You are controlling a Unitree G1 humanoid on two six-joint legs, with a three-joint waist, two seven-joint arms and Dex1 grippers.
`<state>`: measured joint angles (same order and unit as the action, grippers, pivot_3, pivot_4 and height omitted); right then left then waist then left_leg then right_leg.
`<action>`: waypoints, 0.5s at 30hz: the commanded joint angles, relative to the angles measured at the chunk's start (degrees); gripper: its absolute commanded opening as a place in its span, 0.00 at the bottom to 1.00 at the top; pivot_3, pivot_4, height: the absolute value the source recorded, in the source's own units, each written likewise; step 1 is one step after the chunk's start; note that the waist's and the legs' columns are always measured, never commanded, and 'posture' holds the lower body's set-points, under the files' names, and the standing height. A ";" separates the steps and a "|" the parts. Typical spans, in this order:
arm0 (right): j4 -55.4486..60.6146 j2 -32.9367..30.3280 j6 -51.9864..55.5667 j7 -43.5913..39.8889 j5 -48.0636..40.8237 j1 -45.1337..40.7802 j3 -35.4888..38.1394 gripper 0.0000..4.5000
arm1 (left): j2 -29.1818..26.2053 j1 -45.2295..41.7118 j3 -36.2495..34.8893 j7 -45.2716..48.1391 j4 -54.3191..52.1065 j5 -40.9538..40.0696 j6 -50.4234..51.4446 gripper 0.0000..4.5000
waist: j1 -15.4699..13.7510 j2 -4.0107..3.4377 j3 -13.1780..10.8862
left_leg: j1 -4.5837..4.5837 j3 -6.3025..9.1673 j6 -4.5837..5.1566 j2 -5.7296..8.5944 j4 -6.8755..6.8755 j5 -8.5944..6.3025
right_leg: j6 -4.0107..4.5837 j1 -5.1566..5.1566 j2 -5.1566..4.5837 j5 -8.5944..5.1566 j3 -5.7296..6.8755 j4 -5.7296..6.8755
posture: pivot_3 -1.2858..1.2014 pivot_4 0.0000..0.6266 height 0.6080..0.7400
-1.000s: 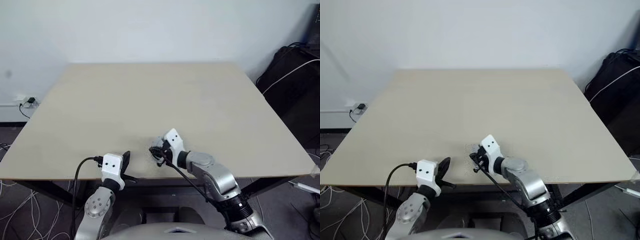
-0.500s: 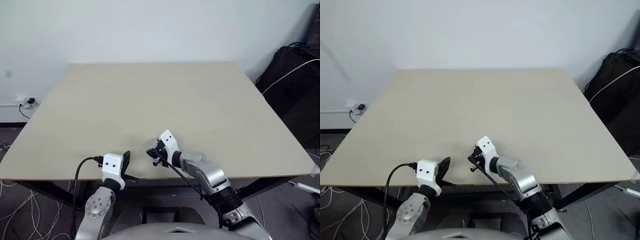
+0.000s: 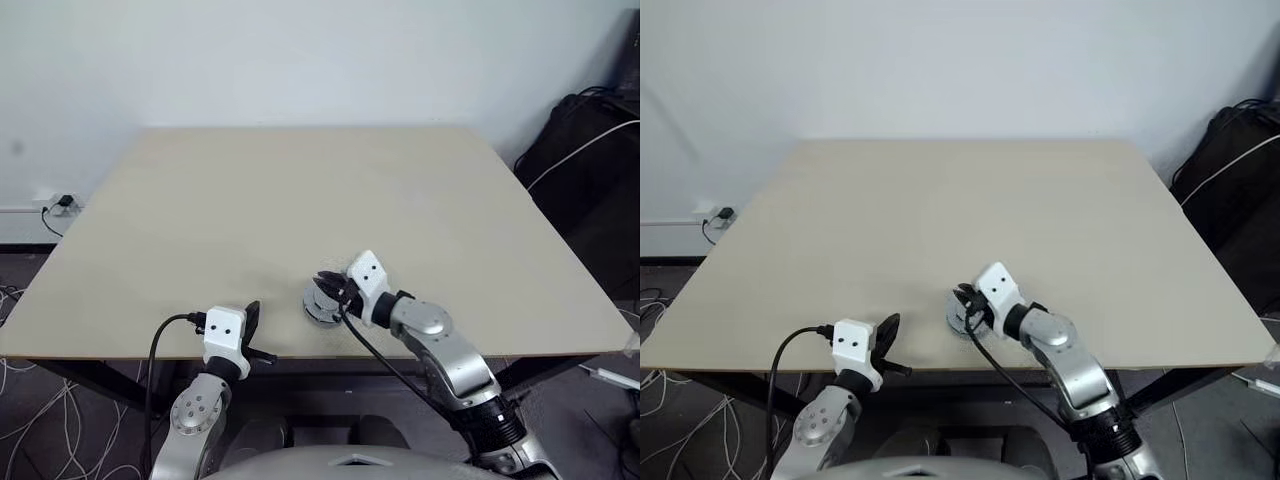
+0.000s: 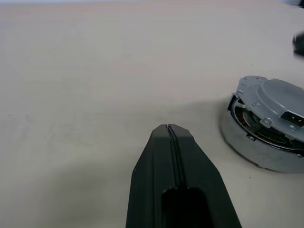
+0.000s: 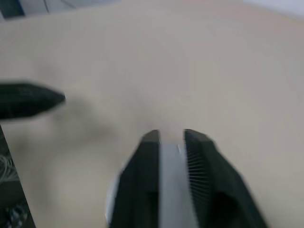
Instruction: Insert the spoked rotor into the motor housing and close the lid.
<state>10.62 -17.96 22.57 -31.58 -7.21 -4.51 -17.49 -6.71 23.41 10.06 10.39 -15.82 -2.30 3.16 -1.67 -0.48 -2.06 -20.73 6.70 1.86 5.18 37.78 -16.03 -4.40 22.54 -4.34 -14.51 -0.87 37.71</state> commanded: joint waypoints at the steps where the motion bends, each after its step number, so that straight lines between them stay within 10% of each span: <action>1: -0.79 -0.36 -0.13 -0.47 -0.35 -0.54 1.65 0.44 | 0.10 -0.82 0.34 0.43 -0.75 0.08 -1.04 0.00 | 0.06 0.01 0.01 | 0.01 0.00 0.02 -0.01 0.00 0.01 | 0.01 -0.01 0.00 -0.01 0.01 0.00 | 0.52 0.00 1.00; 9: -4.19 1.94 0.33 1.01 0.05 -1.24 1.62 0.99 | 0.07 -0.65 0.15 0.38 -1.04 0.07 -0.89 0.00 | -0.06 0.02 0.00 | 0.01 0.01 0.19 -0.05 -0.01 0.10 | 0.04 -0.01 0.00 -0.01 0.00 0.00 | 0.52 0.00 1.00; 15: -6.36 3.94 2.25 1.49 -0.75 -1.62 2.05 0.99 | 0.02 -0.32 0.01 0.25 -1.42 0.06 -0.81 0.00 | -0.06 0.01 0.00 | 0.01 0.01 0.18 -0.04 -0.01 0.10 | 0.04 -0.01 0.00 -0.01 0.00 0.00 | 0.52 0.00 1.00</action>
<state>4.25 -14.78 24.47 -30.53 -7.20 -4.83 -16.81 -6.78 23.44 10.05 10.59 -15.81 -2.32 3.17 -1.73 -0.47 -2.06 -20.72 6.70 2.05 5.14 37.77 -15.93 -4.36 22.53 -4.34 -14.52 -0.87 37.71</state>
